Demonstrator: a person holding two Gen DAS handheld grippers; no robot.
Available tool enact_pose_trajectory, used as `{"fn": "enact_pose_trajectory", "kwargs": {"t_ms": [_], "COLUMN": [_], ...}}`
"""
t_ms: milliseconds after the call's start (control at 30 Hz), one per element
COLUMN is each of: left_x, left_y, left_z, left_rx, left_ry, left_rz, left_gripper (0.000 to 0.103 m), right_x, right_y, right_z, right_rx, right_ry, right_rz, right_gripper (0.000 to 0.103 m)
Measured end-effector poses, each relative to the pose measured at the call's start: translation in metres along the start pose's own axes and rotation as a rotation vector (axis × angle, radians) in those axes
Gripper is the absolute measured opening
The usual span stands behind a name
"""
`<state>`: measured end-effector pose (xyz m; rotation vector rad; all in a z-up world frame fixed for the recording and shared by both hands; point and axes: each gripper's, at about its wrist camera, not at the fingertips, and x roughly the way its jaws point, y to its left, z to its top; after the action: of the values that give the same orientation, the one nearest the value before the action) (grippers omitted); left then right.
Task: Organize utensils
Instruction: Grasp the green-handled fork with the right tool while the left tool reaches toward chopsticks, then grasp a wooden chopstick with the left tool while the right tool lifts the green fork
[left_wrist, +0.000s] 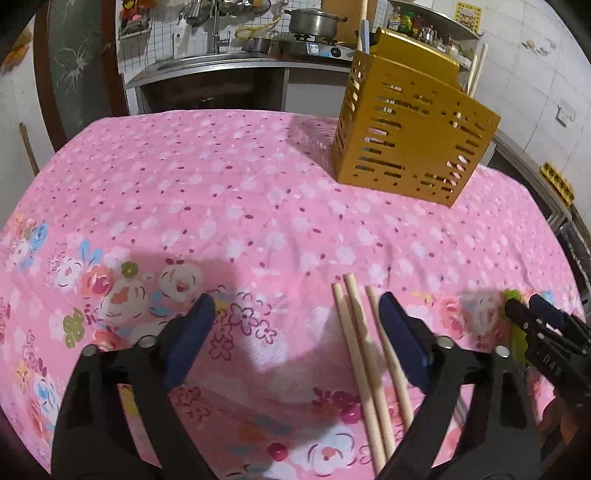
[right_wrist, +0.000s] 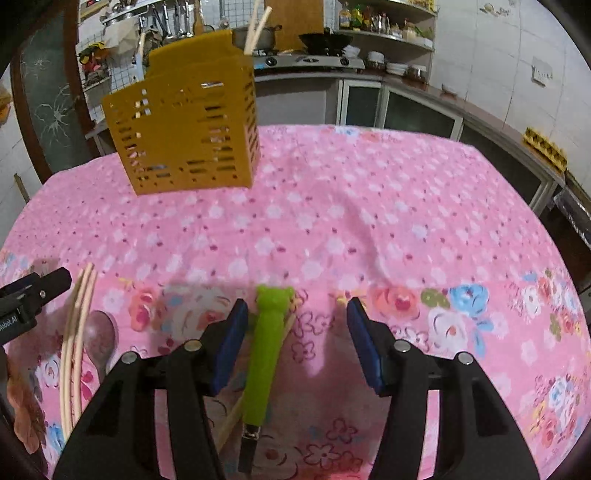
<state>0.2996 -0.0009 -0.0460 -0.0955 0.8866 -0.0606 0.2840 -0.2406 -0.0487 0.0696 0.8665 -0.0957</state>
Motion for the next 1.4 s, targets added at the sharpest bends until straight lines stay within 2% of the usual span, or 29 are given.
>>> {"fn": "enact_pose_trajectory", "kwargs": {"t_ms": [67,200,267,333,400,567,633,667,800,867,1033,1233,1400], "left_x": [0.004,0.007,0.009,0.01,0.01,0.011,0.01,0.01,0.01,0.01,0.014,0.018,0.019], "left_y": [-0.002,-0.008,-0.011,-0.012,-0.013,-0.022,-0.028,-0.031,-0.033,-0.031,-0.039,-0.037,-0.035], "left_z": [-0.002,-0.006,-0.007,-0.007,-0.006,-0.007,-0.008,-0.008,-0.005,-0.003,-0.001,0.006,0.008], "left_rx": [0.023,0.065,0.085,0.093,0.098,0.153,0.178,0.192,0.195,0.186,0.22,0.201,0.213], "left_ry": [0.016,0.014,0.015,0.015,0.015,0.01,0.006,0.007,0.026,0.043,0.055,0.063,0.046], "left_rz": [0.001,0.016,0.017,0.015,0.016,0.012,0.027,0.021,0.001,-0.024,-0.022,-0.073,-0.064], "left_gripper": [0.068,0.064,0.062,0.061,0.061,0.039,0.035,0.028,0.022,0.014,0.011,0.006,0.005], "right_x": [0.003,0.003,0.003,0.002,0.002,0.002,0.002,0.002,0.002,0.002,0.005,0.007,0.006], "right_y": [-0.001,-0.003,-0.003,-0.004,-0.007,-0.011,-0.01,-0.01,-0.014,-0.016,-0.02,-0.026,-0.024], "right_z": [-0.001,-0.004,-0.004,-0.004,-0.004,-0.005,-0.005,-0.005,-0.003,-0.002,-0.002,-0.002,-0.002], "right_rx": [0.007,0.007,0.003,-0.005,0.0,0.004,-0.015,-0.016,-0.012,-0.009,0.007,0.021,0.024], "right_ry": [0.014,0.014,0.013,0.007,0.006,0.009,0.008,0.01,0.018,0.02,0.026,0.023,0.025], "right_rz": [-0.001,-0.001,0.004,-0.004,0.007,0.021,0.011,0.012,0.016,0.006,0.0,0.011,0.014], "right_gripper": [0.055,0.053,0.036,0.027,0.023,0.022,0.022,0.022,0.022,0.022,0.022,0.022,0.022]}}
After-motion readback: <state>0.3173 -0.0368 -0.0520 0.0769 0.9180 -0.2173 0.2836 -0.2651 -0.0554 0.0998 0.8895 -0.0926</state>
